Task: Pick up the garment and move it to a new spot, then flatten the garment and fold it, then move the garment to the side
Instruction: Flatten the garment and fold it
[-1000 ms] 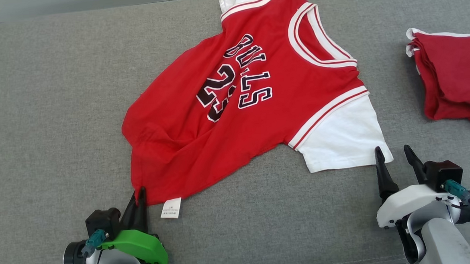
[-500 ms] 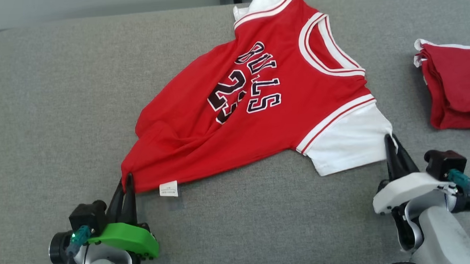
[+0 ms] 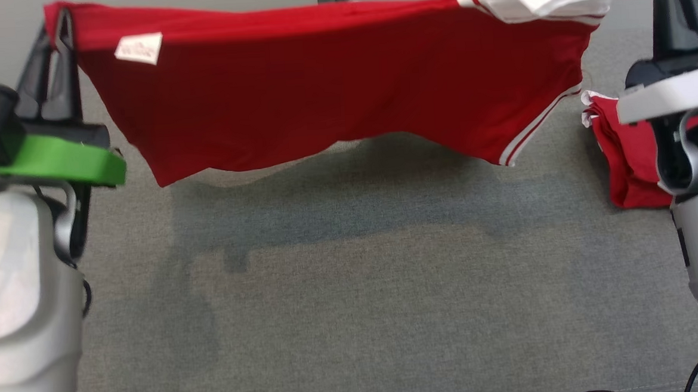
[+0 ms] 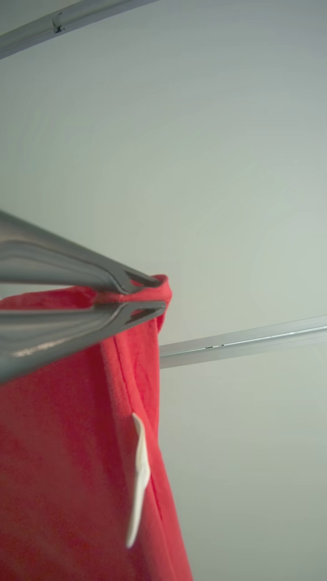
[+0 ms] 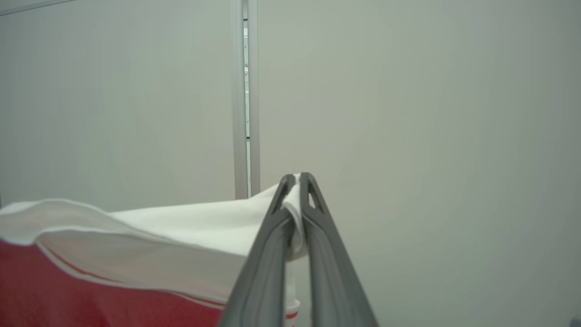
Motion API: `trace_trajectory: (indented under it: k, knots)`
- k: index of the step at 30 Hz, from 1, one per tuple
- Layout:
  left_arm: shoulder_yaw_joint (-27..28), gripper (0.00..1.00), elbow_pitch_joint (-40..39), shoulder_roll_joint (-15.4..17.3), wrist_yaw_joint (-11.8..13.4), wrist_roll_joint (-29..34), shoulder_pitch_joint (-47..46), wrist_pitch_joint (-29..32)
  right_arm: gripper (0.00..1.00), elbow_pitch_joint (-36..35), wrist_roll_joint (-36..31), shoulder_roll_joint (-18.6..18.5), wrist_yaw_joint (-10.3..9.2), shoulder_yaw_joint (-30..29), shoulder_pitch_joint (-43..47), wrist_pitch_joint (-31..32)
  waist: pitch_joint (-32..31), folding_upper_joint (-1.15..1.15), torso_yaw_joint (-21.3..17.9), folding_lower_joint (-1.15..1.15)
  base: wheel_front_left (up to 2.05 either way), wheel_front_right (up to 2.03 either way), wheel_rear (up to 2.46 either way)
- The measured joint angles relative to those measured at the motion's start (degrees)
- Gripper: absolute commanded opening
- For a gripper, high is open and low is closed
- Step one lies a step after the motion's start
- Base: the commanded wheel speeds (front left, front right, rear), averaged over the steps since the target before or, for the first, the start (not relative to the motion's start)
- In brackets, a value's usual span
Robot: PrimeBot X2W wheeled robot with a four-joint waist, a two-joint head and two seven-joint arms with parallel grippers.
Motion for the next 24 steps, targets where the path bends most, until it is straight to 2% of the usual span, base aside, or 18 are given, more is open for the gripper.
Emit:
trace_trajectory:
  k: [2,6,11,16,19,24]
  knots:
    - [-2.3,0.0,2.2,2.3,0.0,-0.4,-4.3,0.6,0.0,0.8,-0.3,-0.7,0.01,1.1,-3.0,0.0,0.9,0.0,-0.1,0.0,0.0,0.0,0.0]
    - [-6.5,0.0,6.3,4.0,0.0,-3.3,-11.2,2.5,0.0,4.2,-1.7,-2.6,0.01,4.2,-8.2,0.0,4.0,0.0,-0.2,0.0,0.0,0.0,0.0]
    - [-10.5,0.0,11.4,6.4,0.0,-3.1,-21.7,2.6,0.0,9.4,-3.4,-3.9,0.02,6.6,-19.0,0.6,10.0,0.0,-0.3,0.0,0.0,0.0,0.0]
    - [-11.0,0.0,16.2,7.7,0.0,0.0,-36.5,1.4,0.0,15.2,-7.1,-3.3,0.02,3.0,-37.8,1.2,17.3,0.0,-0.3,0.0,0.0,0.0,0.0]
    - [-11.0,0.0,17.7,8.7,0.7,1.8,-45.7,0.7,0.0,18.2,-12.2,-2.7,0.03,2.2,-47.6,1.1,21.6,0.0,-0.4,0.02,0.0,0.0,0.0]
    - [-10.5,0.0,17.1,8.3,2.2,3.5,-55.7,0.2,0.0,19.4,-21.0,-3.1,0.03,-2.8,-60.0,0.3,27.4,0.0,-0.3,0.02,0.0,0.0,0.0]
